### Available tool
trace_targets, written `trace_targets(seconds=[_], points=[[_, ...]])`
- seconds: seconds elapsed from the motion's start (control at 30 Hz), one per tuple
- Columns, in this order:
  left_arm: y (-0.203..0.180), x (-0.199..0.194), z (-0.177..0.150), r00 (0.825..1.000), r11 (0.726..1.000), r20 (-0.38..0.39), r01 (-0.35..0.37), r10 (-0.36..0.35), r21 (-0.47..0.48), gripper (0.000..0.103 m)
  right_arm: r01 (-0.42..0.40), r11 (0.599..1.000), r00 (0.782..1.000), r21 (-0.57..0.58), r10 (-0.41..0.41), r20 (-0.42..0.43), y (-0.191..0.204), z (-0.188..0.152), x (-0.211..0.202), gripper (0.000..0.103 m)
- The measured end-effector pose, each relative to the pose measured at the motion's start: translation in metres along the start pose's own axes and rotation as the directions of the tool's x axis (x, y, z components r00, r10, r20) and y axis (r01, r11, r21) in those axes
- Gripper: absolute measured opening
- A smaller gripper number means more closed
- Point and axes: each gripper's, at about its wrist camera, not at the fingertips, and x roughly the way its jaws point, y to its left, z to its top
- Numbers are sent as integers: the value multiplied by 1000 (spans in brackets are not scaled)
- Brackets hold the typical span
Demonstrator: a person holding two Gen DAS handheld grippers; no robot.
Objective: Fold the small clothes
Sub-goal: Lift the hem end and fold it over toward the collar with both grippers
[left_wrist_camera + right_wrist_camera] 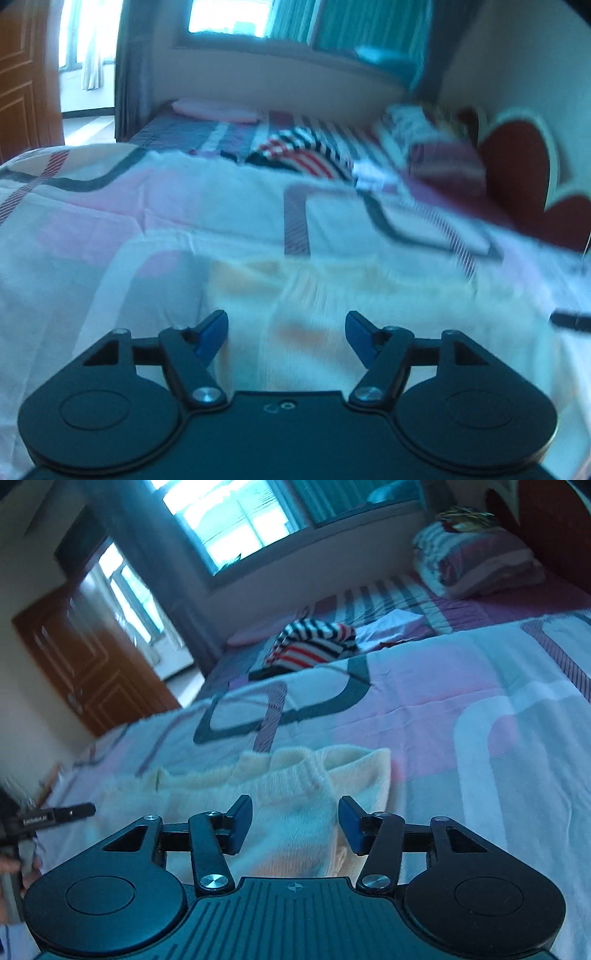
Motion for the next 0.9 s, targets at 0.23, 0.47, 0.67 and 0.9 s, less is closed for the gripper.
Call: trace_targets(seconds=[0.23, 0.47, 0.67, 0.9], points=[[-1, 15, 4, 1000, 1000, -22, -3, 3, 9, 40, 55, 994, 997, -91, -60, -58, 7, -7, 24, 15], [0, -5, 10, 994, 1000, 108, 23, -21, -18, 1, 65, 986, 997, -151, -60, 41, 17, -4, 7, 4], [-3, 5, 22, 993, 1000, 118, -22, 23, -6, 2, 88, 983, 989, -161, -67, 132, 20, 4, 5, 2], [-5, 13, 15, 982, 985, 81, -165, 169, -44, 51, 233, 966, 973, -116, -231, 29, 6, -2, 33, 26]])
